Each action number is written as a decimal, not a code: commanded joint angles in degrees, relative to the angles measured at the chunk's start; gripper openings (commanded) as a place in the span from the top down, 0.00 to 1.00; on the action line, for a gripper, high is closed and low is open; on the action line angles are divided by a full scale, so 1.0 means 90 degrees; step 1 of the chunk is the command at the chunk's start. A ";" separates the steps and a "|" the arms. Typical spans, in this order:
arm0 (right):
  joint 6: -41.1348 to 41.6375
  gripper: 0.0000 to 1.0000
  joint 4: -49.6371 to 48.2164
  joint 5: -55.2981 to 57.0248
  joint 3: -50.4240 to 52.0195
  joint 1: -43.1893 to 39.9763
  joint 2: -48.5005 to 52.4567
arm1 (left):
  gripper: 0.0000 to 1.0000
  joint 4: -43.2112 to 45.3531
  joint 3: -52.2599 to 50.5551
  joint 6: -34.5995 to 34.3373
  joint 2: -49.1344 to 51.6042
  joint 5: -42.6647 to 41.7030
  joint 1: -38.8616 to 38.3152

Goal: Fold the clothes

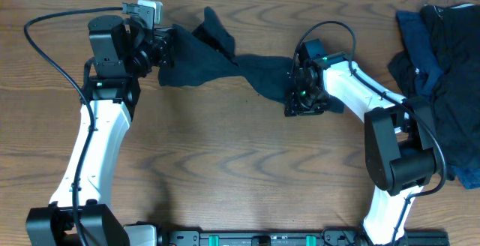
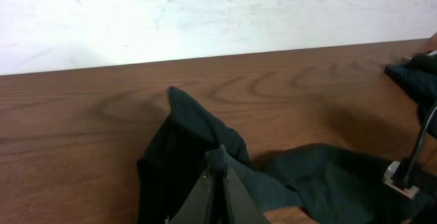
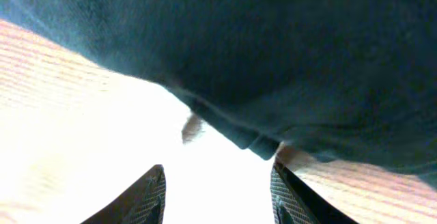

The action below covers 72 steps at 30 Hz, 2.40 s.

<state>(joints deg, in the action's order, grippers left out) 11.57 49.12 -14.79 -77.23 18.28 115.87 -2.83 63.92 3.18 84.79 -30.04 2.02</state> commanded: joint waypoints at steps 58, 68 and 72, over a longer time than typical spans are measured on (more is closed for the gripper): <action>0.0352 0.60 -0.0622 0.0874 0.0073 -0.0024 0.0058 | 0.94 0.0002 0.0090 -0.0007 0.0032 -0.0039 -0.0012; 0.1299 0.60 -0.0313 0.0867 0.0070 -0.0032 0.0056 | 0.93 -0.0010 0.0090 -0.0005 0.0032 -0.0039 -0.0012; 0.1443 0.60 -0.0311 0.0860 0.0068 -0.0039 0.0056 | 0.93 -0.0010 0.0090 -0.0007 0.0032 -0.0039 -0.0012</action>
<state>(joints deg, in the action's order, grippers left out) 21.63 46.24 -6.81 -77.06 18.22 115.87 -2.87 63.92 3.16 84.79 -30.02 2.02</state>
